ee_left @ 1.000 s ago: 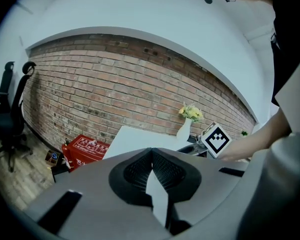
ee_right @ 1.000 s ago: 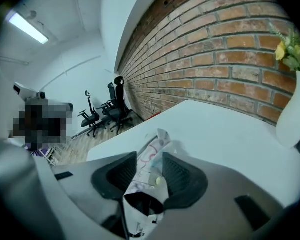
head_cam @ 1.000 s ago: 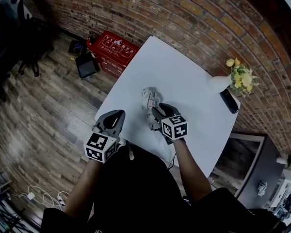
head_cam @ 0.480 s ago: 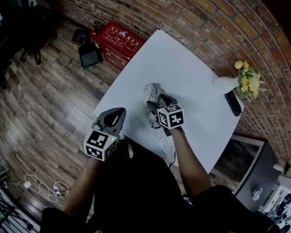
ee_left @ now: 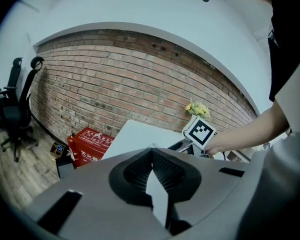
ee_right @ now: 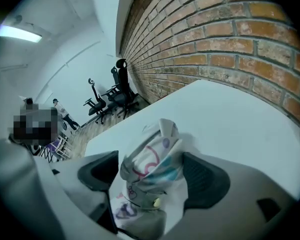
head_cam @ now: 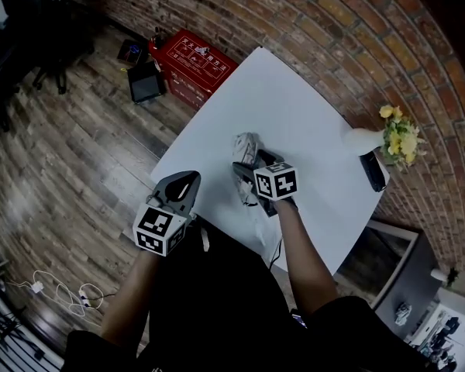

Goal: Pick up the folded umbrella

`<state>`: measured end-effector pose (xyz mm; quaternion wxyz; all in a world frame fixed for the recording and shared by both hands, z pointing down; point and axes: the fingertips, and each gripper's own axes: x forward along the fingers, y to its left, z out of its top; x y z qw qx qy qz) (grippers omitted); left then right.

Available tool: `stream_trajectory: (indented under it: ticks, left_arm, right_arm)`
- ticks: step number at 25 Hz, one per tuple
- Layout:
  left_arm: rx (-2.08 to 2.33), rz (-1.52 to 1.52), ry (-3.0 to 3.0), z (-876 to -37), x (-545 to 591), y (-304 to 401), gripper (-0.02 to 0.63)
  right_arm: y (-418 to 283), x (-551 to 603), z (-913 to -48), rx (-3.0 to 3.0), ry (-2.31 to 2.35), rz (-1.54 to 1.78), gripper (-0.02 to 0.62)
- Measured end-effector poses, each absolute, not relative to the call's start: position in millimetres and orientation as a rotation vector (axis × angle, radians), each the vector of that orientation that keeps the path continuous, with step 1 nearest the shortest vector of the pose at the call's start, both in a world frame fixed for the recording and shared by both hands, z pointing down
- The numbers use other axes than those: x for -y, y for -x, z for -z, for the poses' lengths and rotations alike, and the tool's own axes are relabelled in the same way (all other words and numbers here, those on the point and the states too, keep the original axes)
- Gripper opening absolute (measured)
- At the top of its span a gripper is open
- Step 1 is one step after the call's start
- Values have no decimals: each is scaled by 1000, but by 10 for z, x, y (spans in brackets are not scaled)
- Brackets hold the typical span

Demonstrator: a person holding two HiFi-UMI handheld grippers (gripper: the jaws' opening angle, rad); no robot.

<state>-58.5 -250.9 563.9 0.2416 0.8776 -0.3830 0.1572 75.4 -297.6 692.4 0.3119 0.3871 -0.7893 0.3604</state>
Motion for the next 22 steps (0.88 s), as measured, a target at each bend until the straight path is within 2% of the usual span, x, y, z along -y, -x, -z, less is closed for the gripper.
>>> stream_trajectory:
  ticks: [22]
  left_arm:
    - [1038, -444, -2386, -5710, 2545, 723, 14]
  right_arm:
    - [-739, 3147, -7186, 1894, -1141, -972, 376]
